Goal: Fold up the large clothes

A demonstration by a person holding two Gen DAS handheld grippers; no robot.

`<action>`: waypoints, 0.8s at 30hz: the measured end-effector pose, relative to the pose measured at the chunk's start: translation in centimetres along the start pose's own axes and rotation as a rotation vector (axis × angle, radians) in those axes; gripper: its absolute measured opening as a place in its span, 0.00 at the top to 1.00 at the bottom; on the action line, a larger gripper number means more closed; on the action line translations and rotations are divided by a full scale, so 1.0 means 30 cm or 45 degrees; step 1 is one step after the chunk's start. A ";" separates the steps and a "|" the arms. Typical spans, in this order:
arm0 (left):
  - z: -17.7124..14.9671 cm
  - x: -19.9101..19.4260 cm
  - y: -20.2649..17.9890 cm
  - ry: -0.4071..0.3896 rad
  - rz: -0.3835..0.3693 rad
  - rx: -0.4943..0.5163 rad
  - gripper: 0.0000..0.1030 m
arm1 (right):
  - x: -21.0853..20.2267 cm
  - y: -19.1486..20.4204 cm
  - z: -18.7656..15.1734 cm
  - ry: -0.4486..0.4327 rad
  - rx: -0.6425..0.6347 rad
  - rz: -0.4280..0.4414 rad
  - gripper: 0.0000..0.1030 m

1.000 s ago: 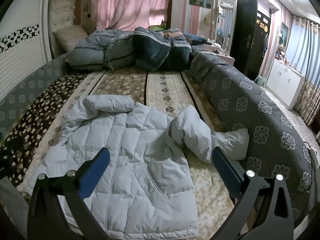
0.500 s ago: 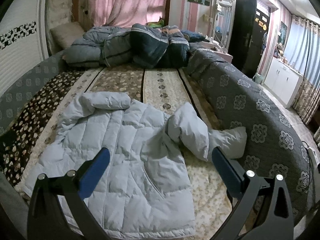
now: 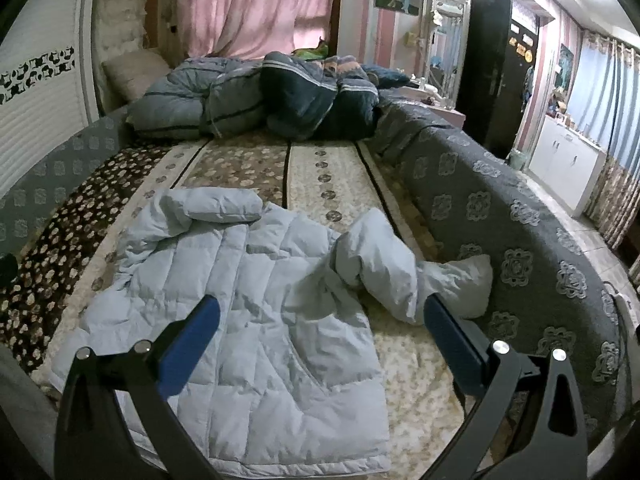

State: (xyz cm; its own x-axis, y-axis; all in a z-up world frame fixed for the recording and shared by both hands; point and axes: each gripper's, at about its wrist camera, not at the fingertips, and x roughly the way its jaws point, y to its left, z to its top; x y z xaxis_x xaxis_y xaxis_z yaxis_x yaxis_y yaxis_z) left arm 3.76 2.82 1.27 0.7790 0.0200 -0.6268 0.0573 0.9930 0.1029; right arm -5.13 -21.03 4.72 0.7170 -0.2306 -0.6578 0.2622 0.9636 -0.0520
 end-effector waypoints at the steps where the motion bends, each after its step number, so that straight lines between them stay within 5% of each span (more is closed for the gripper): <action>1: -0.001 0.000 0.005 0.002 0.002 -0.007 0.03 | 0.001 0.004 -0.003 0.005 -0.007 0.008 0.01; 24: -0.030 0.042 0.030 0.046 0.003 -0.021 0.03 | -0.010 0.039 -0.028 0.015 -0.030 0.040 0.01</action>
State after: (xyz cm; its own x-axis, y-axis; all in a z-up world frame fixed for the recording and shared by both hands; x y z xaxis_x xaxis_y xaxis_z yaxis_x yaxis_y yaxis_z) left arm 4.24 3.83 -0.13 0.7562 0.0265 -0.6538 0.0450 0.9947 0.0923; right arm -5.59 -19.72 4.23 0.7169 -0.1985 -0.6683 0.2242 0.9733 -0.0486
